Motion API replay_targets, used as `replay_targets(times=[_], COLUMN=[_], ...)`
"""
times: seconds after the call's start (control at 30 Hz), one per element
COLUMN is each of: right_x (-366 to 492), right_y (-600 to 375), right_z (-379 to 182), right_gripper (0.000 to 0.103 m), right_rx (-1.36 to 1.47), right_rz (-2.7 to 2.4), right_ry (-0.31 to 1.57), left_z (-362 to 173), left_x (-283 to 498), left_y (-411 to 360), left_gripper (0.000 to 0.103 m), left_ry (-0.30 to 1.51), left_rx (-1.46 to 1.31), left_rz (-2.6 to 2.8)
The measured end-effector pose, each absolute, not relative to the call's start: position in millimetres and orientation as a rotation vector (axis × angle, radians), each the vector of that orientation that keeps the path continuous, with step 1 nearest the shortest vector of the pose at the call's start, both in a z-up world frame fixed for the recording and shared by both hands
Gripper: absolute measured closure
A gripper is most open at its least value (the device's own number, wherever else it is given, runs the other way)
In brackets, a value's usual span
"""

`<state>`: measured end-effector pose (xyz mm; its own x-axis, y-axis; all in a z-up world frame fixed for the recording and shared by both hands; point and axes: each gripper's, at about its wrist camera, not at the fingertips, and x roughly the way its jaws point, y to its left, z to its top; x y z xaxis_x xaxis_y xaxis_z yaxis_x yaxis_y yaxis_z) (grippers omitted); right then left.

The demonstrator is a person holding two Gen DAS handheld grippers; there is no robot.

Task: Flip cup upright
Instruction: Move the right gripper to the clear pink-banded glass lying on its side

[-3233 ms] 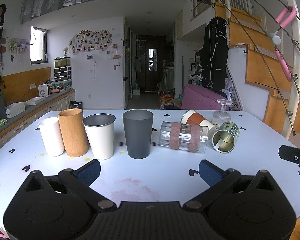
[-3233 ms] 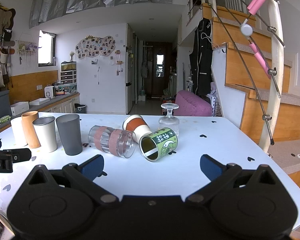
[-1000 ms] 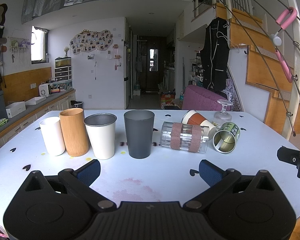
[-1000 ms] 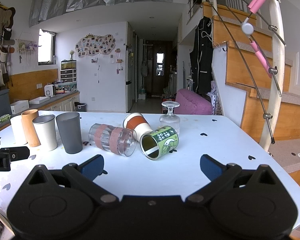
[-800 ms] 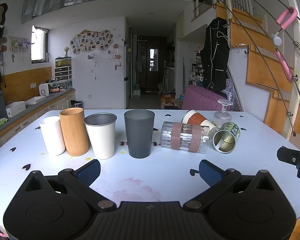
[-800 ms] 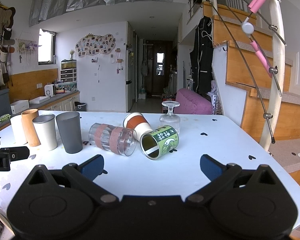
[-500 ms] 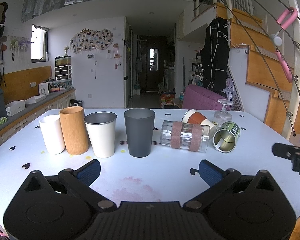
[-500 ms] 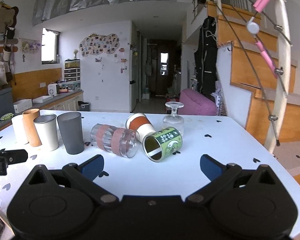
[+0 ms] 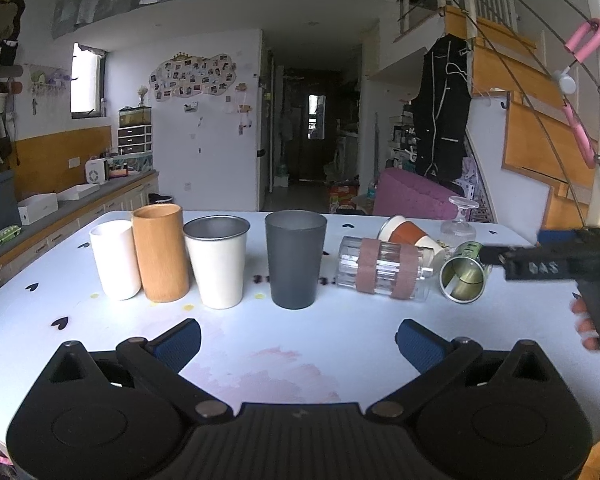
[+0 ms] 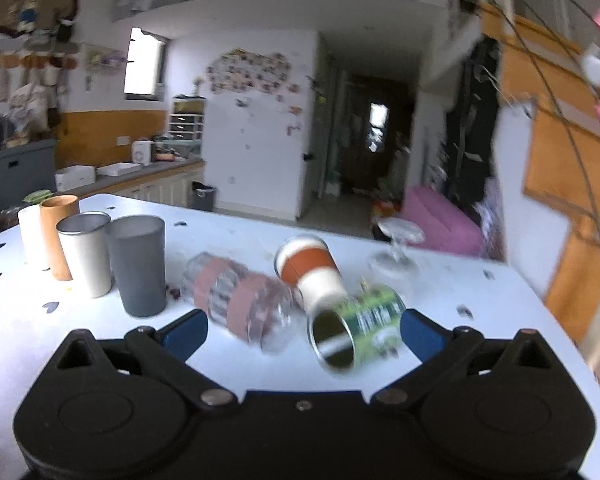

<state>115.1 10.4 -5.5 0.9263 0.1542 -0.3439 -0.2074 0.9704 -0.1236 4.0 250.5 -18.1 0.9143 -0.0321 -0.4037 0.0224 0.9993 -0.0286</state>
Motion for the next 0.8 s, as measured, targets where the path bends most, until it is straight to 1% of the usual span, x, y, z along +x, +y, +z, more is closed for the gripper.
replay_targets(times=[0.1,0.23,0.5,0.8], right_x=[135.1,164.0,213.7,258.8], right_y=[16.2,29.0,74.7,102.4], right_z=[-3.4,-2.0,-20.6,-55.2], right_gripper=[0.000,0.000,0.000,0.001], right_rx=[-0.224,-0.341,-0.574,-0.680], right_rz=[0.239,0.316,0.409,0.423], right_ry=[0.298,0.310,0.420,0.556], left_z=[-20.1,-25.0,-30.3,-29.9], left_x=[4.1,6.0,6.5,4.7], left_y=[253.3,261.0,278.3,293.8], left_gripper=[0.000,0.000,0.000,0.000], left_ry=[0.418,0.428,0.434,0.432], left_rx=[-0.028,-0.043,-0.065,-0.083], left_rz=[-0.024,-0.015,0.007,0.040])
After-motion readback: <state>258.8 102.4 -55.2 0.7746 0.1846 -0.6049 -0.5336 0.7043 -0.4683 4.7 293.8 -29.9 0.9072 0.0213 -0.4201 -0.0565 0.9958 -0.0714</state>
